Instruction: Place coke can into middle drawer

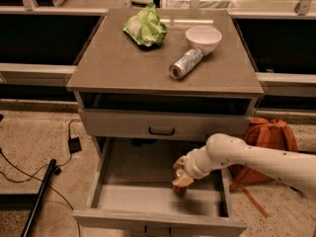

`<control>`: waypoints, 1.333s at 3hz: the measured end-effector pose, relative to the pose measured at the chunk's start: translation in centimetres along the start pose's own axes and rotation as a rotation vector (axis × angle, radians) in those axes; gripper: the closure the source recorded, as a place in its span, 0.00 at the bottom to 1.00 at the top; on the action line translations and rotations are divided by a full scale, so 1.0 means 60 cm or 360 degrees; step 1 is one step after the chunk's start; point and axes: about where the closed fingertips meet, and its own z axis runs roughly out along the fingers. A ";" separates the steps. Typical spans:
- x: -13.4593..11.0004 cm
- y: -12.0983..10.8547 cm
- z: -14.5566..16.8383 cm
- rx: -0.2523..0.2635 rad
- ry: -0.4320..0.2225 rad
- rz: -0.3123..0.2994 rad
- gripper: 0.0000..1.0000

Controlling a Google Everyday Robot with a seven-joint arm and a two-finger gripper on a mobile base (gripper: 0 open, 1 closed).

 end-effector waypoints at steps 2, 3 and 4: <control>0.006 0.003 0.001 -0.0002 -0.0001 -0.0014 0.00; 0.010 0.011 -0.014 -0.0062 -0.0013 -0.0050 0.00; 0.016 0.035 -0.072 -0.0082 -0.0067 -0.0123 0.00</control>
Offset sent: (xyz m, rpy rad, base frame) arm -0.0019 -0.0039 -0.0031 0.0000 -0.0052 0.0086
